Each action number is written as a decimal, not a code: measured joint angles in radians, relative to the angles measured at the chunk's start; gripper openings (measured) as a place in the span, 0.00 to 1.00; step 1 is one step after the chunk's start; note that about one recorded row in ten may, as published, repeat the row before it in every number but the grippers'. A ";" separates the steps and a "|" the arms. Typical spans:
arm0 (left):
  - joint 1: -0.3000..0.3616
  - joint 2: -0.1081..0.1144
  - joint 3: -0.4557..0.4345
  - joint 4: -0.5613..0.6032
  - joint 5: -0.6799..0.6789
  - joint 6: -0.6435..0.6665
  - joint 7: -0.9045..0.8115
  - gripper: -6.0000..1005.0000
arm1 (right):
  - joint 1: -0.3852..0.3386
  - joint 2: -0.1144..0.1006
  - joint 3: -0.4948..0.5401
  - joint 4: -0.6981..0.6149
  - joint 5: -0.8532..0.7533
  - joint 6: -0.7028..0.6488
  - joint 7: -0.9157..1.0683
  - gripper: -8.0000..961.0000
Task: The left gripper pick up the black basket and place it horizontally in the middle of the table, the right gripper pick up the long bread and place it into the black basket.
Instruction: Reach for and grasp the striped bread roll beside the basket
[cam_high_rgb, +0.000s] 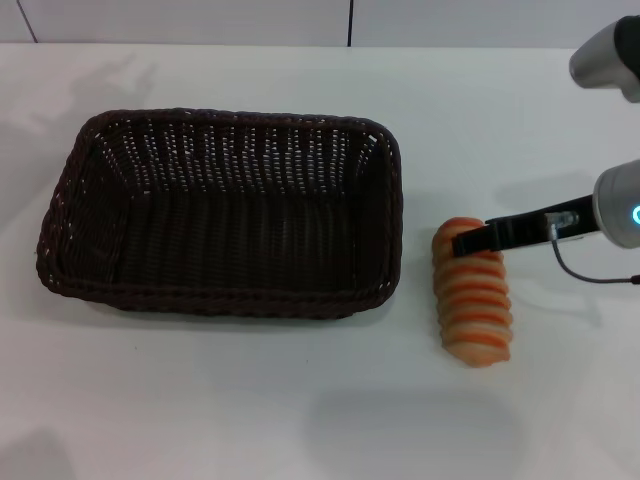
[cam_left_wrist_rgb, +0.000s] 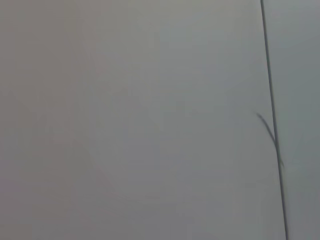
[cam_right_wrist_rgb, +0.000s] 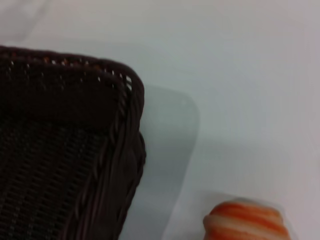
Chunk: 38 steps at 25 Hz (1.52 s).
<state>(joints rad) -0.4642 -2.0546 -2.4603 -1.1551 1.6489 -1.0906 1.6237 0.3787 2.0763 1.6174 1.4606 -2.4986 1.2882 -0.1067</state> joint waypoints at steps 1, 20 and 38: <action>0.001 0.000 0.000 0.000 0.000 0.000 0.000 0.34 | 0.005 0.000 -0.001 -0.013 0.002 -0.002 -0.003 0.63; 0.002 -0.003 0.000 -0.002 0.000 -0.005 0.001 0.34 | 0.022 -0.001 0.000 -0.078 -0.001 -0.014 -0.007 0.63; 0.006 -0.001 -0.008 -0.013 -0.011 -0.013 0.001 0.34 | 0.032 -0.001 -0.005 -0.078 0.001 -0.005 -0.005 0.48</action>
<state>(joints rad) -0.4578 -2.0555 -2.4683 -1.1680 1.6380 -1.1032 1.6244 0.4104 2.0755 1.6129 1.3830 -2.4972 1.2834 -0.1112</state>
